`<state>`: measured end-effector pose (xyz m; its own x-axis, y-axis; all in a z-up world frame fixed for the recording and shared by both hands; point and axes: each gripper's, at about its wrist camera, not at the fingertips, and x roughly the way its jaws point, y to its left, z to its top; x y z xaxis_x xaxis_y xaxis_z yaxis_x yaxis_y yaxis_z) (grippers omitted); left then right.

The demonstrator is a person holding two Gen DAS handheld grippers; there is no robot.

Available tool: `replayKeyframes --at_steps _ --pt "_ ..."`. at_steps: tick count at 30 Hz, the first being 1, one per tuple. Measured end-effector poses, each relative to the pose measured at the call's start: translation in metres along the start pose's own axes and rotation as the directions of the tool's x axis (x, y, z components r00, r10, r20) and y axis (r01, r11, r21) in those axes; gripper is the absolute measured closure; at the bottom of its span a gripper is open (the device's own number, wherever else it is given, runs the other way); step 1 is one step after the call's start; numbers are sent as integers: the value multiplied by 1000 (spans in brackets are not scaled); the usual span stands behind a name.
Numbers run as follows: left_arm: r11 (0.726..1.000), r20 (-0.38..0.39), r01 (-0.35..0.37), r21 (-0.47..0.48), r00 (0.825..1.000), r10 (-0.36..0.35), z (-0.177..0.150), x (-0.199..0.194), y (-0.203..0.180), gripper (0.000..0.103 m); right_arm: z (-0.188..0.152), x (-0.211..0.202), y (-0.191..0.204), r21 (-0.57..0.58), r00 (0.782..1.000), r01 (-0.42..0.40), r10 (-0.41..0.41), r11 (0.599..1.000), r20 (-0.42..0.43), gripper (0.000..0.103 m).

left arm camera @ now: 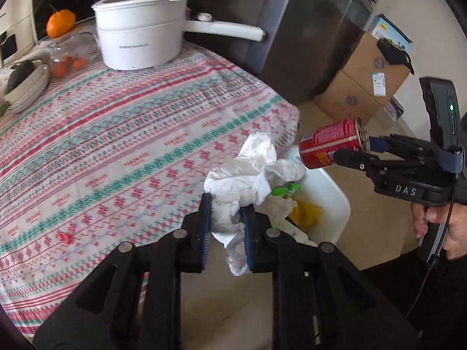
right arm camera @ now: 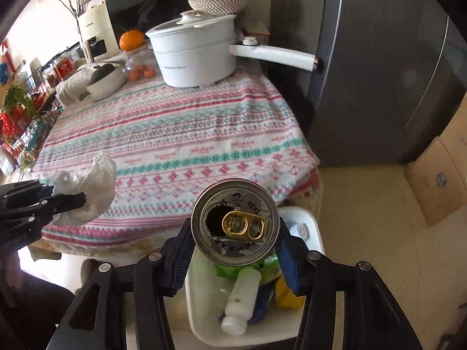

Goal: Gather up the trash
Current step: 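Carry the red can and tissue to the white bin and release both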

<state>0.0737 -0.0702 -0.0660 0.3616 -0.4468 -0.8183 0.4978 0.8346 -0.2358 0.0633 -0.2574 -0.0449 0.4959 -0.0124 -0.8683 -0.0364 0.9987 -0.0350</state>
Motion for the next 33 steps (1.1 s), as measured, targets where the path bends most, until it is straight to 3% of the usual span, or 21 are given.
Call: replayKeyframes --at_steps 7,15,20,26,31,33 --pt "993 -109 40 114 994 -27 -15 56 -52 81 -29 5 -40 49 998 25 -22 998 -67 50" --pt "975 -150 66 212 988 -34 -22 96 -87 77 -44 8 -61 80 994 42 -34 996 -104 49" --pt "975 -155 62 212 987 -29 -18 98 -87 48 -48 13 -65 81 989 55 -43 995 -143 49" --pt "983 -128 30 181 992 -7 -12 87 -72 37 -49 14 -63 63 986 61 -50 996 -161 49" --pt "985 -84 -80 150 992 93 -11 66 -56 25 -49 18 -61 78 980 65 -49 995 -195 47" --pt "983 -56 -122 140 990 131 -12 54 -49 20 -46 16 -60 94 982 61 -43 994 -183 34"
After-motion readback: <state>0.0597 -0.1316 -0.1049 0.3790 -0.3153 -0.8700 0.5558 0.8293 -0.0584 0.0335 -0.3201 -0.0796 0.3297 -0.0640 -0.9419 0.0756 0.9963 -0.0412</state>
